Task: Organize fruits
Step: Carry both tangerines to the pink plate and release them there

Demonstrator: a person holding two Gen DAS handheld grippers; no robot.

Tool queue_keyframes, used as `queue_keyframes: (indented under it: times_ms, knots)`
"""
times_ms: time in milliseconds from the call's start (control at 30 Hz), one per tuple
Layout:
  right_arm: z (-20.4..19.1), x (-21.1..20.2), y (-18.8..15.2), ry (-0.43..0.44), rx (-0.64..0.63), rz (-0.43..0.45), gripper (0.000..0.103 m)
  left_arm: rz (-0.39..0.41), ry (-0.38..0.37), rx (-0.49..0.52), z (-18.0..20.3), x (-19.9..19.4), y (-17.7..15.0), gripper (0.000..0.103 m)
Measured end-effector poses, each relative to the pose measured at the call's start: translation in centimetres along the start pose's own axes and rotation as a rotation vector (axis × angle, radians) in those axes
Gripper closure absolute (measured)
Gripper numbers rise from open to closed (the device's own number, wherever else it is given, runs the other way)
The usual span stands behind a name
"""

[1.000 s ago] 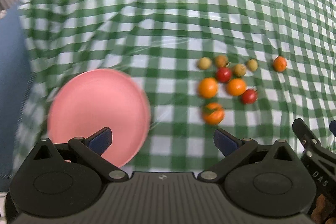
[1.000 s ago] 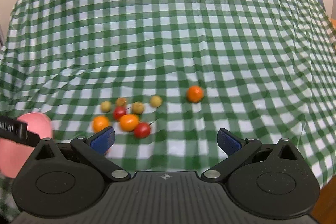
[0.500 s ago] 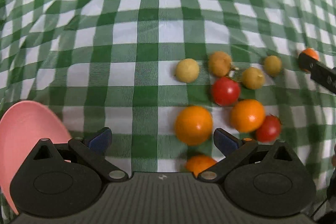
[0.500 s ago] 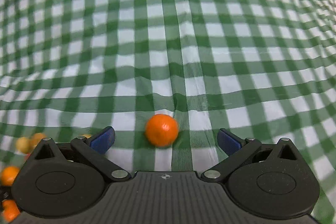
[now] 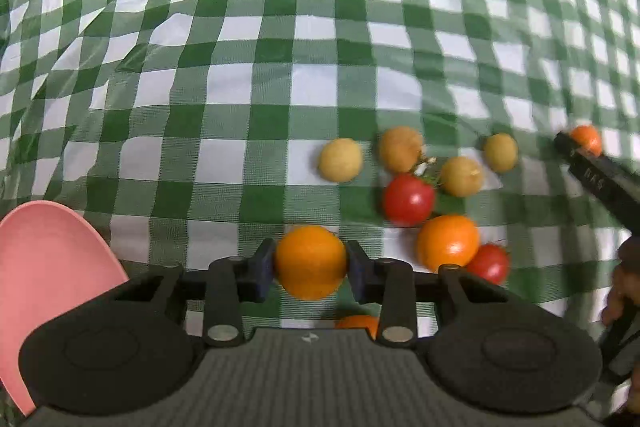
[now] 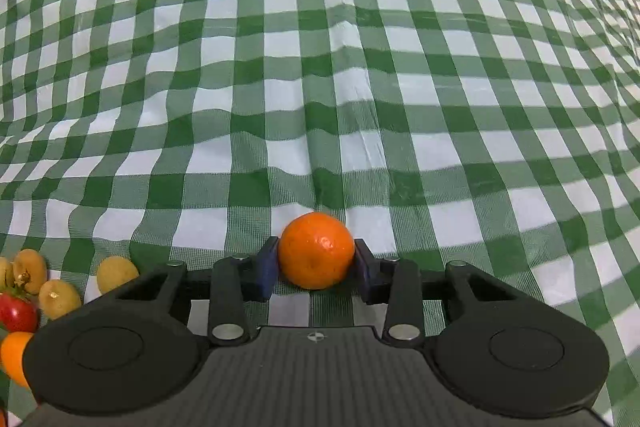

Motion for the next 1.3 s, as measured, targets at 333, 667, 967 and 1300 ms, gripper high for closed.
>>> queue_keyframes:
  times_ms: [333, 667, 967, 1300]
  knots:
    - [2.4, -9.4, 0.0, 0.092, 0.089, 0.063, 0.064, 0.106, -0.005, 0.051, 1.3, -8.0, -2.6, 0.061]
    - [0.1, -23.1, -3.9, 0.260, 0.063, 0.070, 0.064, 0.175, 0.055, 0.007, -1.9, -17.4, -10.5, 0.061]
    - [-4.7, -32.5, -8.8, 0.427, -0.066, 0.052, 0.064, 0.244, 0.084, -0.041, -6.2, -24.8, -18.3, 0.061]
    - [-8.5, -37.5, -11.7, 0.494, -0.231, 0.062, 0.064, 0.302, 0.067, -0.107, -9.5, -27.9, -22.5, 0.061]
Point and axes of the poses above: each gripper's, at about its wrist camera, not at the fingertips, and x roughly the way its jaws point, z to its right, y to its top, the point moved 2 cm from there along x, roughly the way its jaws point, and after that the axes turned 13 degrees about -y, right-handed, at the moved point
